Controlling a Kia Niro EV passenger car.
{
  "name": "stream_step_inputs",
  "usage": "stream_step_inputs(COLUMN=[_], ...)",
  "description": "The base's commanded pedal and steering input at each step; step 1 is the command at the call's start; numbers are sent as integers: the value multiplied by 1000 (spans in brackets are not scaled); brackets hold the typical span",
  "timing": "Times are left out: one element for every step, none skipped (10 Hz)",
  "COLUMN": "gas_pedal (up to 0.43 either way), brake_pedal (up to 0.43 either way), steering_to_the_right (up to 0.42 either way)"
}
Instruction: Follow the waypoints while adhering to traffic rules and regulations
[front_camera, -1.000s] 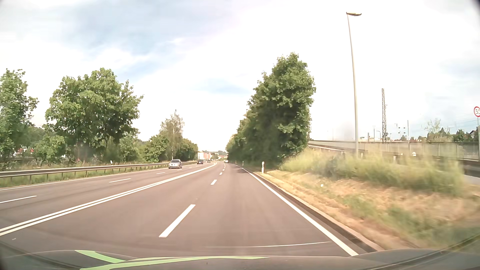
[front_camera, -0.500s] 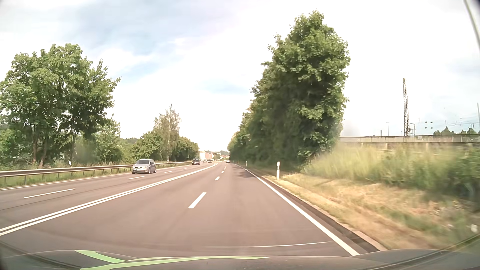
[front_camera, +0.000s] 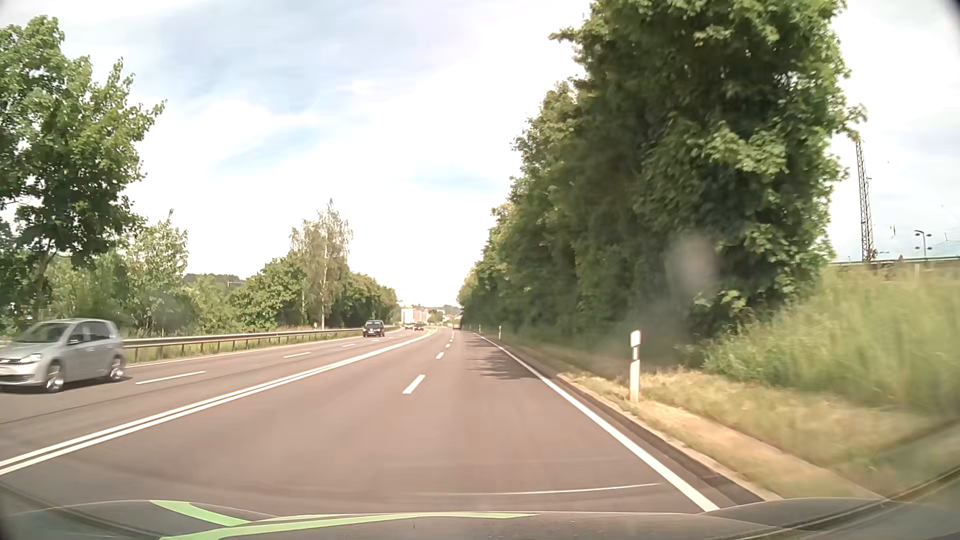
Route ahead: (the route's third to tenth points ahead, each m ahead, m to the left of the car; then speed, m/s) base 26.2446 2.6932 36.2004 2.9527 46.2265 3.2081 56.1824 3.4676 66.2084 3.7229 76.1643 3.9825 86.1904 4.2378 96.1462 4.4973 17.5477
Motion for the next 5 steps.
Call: stream_step_inputs(gas_pedal=[87,87,87,87,87], brake_pedal=[0,0,0,0,0], steering_to_the_right=[-1,-1,-1,0,-1])
